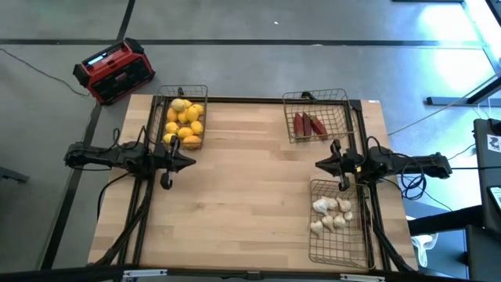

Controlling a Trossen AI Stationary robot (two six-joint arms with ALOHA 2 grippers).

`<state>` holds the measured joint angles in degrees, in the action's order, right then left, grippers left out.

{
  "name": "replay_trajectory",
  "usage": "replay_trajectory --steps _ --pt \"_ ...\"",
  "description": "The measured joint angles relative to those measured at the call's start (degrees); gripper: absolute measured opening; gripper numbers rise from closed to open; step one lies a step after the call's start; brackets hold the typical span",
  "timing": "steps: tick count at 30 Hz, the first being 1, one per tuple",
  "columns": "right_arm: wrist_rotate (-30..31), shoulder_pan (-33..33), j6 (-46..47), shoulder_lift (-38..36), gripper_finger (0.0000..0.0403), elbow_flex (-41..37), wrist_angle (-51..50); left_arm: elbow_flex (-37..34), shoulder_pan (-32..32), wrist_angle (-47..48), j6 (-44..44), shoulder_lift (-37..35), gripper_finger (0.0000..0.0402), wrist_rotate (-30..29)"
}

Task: Sort produce into baskets
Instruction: Return to Home Position

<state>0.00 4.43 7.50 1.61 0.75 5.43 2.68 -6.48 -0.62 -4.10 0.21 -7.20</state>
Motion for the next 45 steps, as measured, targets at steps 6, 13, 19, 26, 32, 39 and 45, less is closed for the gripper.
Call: replay_trajectory --steps 6,13,19,26,32,39,45 --pt "3.1 0.0 1.1 -1.5 0.0026 -0.1 -0.9 -2.3 0.0 -1.3 -2.1 0.0 0.0002 0.0" --pt "5.6 0.0 1.8 -1.0 0.0026 -0.2 -3.1 -2.2 0.0 -1.3 -2.0 0.1 0.0003 -0.6" --pt "5.4 0.0 1.7 -0.9 0.0026 -0.2 -3.1 -2.2 0.0 -1.3 -1.9 0.3 0.0003 -0.6" --pt "5.4 0.0 1.6 -0.9 0.0026 -0.3 -3.2 -2.2 0.0 -1.3 -1.9 0.3 0.0003 -0.7" --pt "5.4 0.0 1.6 -0.9 0.0026 -0.3 -3.2 -2.2 0.0 -1.3 -1.9 0.3 0.0003 -0.7" --pt "5.4 0.0 1.6 -0.9 0.0026 -0.3 -3.2 -2.2 0.0 -1.3 -1.9 0.3 0.0004 -0.7" --pt "5.4 0.0 1.6 -0.9 0.0026 -0.3 -3.2 -2.2 0.0 -1.3 -1.9 0.3 0.0004 -0.7"
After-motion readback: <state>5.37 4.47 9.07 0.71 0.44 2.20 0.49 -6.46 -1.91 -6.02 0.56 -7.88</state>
